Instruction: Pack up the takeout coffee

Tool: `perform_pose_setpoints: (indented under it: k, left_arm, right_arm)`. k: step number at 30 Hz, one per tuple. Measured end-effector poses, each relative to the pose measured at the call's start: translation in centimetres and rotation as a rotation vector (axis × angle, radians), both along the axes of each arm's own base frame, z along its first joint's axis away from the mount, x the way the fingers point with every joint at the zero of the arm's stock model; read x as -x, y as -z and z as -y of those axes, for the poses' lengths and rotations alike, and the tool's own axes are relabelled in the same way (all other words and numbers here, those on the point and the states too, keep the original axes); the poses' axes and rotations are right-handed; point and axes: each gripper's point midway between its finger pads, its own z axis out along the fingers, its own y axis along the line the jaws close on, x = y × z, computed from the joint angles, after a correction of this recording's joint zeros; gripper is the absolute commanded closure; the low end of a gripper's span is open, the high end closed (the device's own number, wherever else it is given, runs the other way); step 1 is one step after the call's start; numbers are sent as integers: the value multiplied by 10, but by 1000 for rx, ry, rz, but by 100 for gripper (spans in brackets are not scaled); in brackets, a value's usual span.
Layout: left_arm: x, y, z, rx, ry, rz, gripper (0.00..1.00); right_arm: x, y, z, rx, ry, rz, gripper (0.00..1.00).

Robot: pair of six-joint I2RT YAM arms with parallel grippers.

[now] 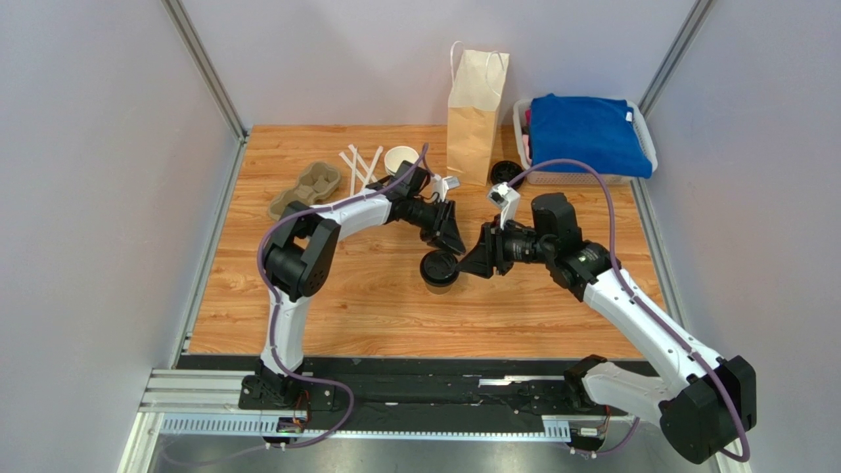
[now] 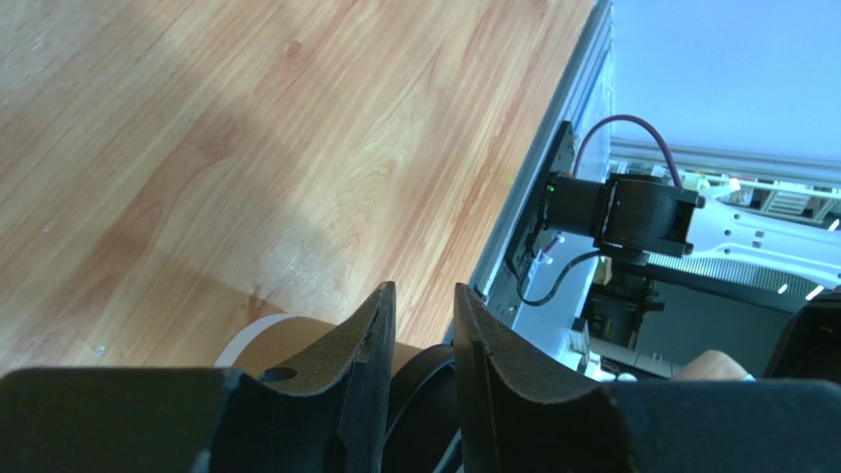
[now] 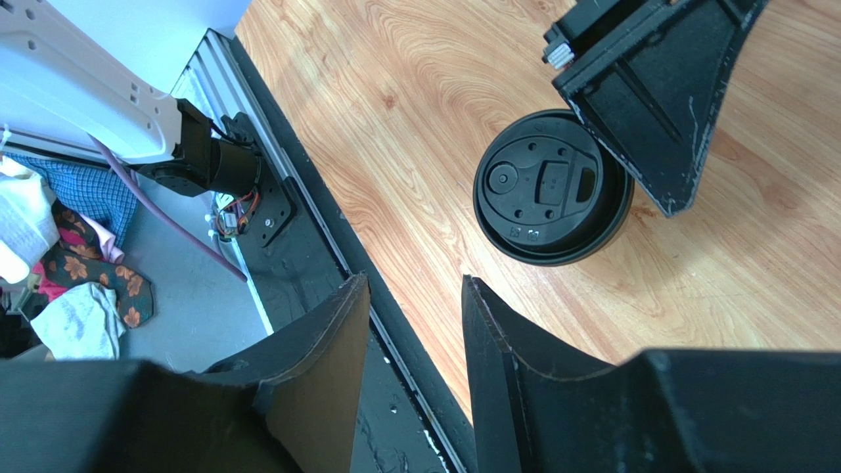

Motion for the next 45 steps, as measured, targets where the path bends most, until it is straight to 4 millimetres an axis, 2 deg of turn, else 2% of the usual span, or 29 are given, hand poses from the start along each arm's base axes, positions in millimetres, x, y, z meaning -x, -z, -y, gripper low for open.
perform_pose_setpoints:
  k: [3,5,8,11,13,16,19,23,28,36,40,45]
  left_arm:
    - [-5,-6,-2,11,-4,15,62]
    - [-17,-13,-14,16,-43,29,62]
    - [-35,-36,-48,31,-135,63,62]
    - [-37,-72,-88,57,-227,119,64]
    - [-26,-92,-102,76,-255,151,66]
    - [13,-106,-101,102,-218,159,72]
    - [45,-90,-93,89,-161,94,77]
    - [61,-61,-86,40,-132,-9,80]
    - [65,-48,-74,27,-114,-56,83]
    - [56,-26,-66,1,-112,-99,88]
    - [54,-18,-65,-6,-105,-122,94]
    - [53,-16,-67,12,-97,-156,100]
  right_arm:
    - [2,-2,0,-8,-7,3,57]
    - [2,-3,0,-12,-10,5,58]
    - [2,1,-1,-13,-9,-7,60]
    - [-3,8,-5,-11,-1,-38,65]
    - [-8,16,-8,-9,10,-75,67]
    - [-17,32,-13,0,29,-149,70]
    - [-22,48,-19,6,45,-219,72]
    - [-26,56,-26,2,54,-259,74]
    - [-31,64,-33,-1,57,-284,76]
    - [-39,89,-37,27,70,-360,81]
    - [-45,90,-44,12,72,-380,83]
    - [-44,91,-46,0,71,-408,84]
